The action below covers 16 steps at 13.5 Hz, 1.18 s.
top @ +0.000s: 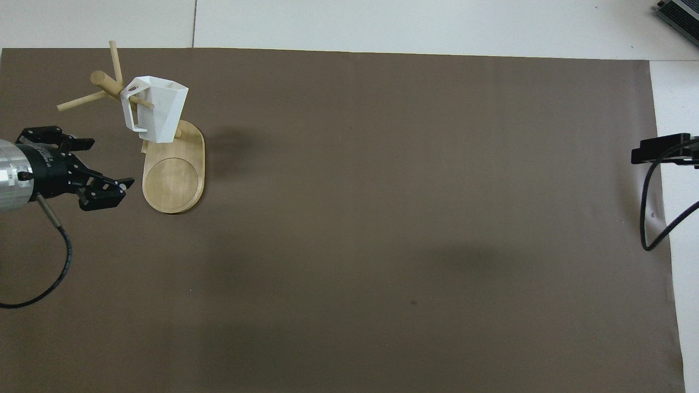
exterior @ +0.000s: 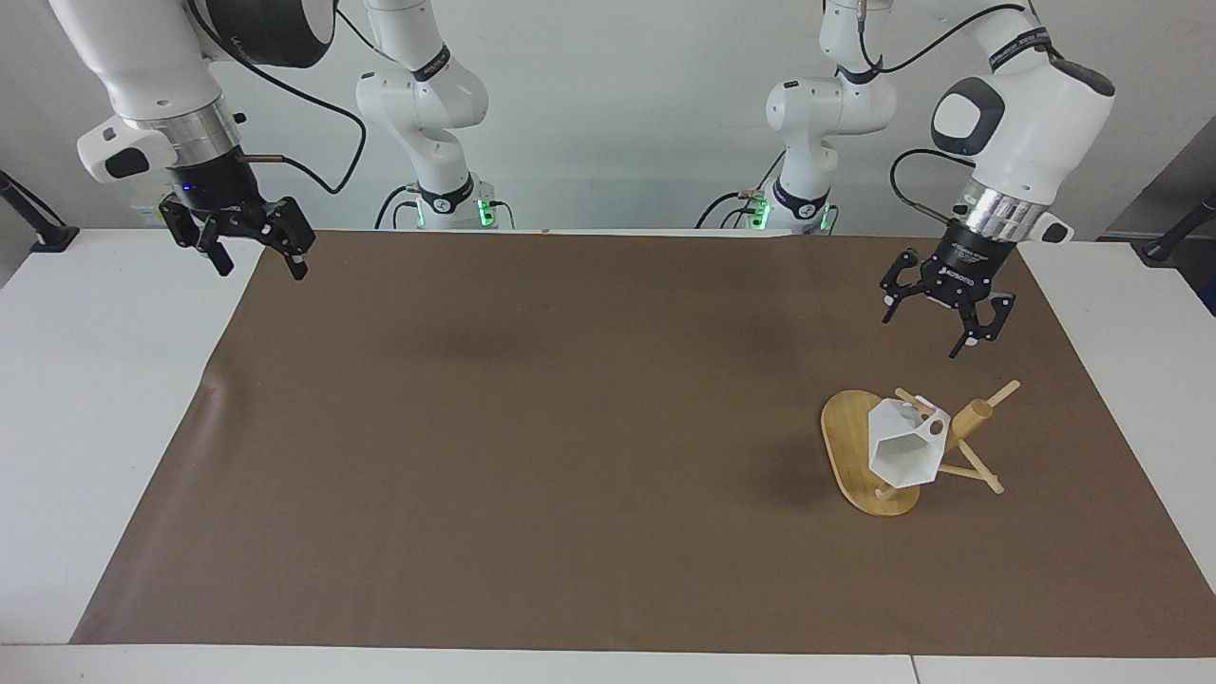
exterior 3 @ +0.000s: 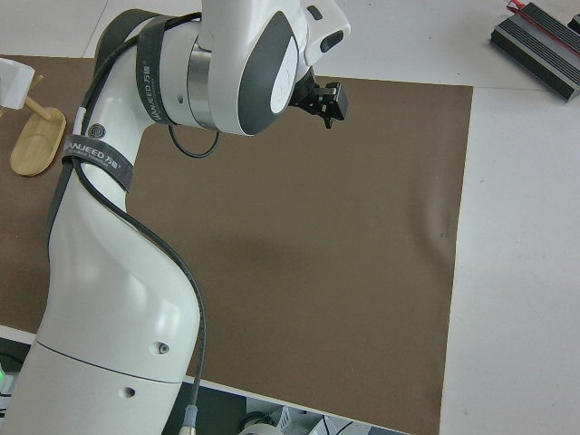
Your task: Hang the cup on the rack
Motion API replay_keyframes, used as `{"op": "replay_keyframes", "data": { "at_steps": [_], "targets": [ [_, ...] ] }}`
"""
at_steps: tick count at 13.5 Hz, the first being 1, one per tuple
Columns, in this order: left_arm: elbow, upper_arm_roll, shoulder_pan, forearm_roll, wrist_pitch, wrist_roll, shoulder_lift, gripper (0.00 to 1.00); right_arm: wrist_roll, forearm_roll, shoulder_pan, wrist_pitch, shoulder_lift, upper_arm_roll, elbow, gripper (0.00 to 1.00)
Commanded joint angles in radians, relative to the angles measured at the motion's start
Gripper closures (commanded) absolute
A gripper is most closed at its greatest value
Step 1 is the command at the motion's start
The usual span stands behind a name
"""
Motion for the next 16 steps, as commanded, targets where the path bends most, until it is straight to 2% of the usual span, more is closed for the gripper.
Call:
{"op": "replay_keyframes", "data": {
  "at_steps": [1,7,12,14,16],
  "targets": [
    [0.081,-0.001,0.011,0.035,-0.099,0.266,0.012,0.00,-0.026,0.011,-0.007,-0.024,0.001,0.002,0.008,0.00],
    [0.124,0.000,0.050,0.039,-0.116,0.986,0.021,0.00,-0.026,0.011,-0.007,-0.024,0.001,0.004,0.008,0.00],
    [0.181,0.000,0.046,0.165,-0.269,1.540,0.032,0.00,-0.026,0.011,-0.007,-0.024,0.001,0.002,0.008,0.00],
    [0.198,0.000,0.044,0.173,-0.311,1.722,0.030,0.00,-0.026,0.011,-0.007,-0.024,0.001,0.002,0.008,0.00],
    [0.232,-0.003,0.038,0.238,-0.360,1.879,0.032,0.00,-0.026,0.011,-0.007,-0.024,0.001,0.004,0.008,0.00]
  ]
}}
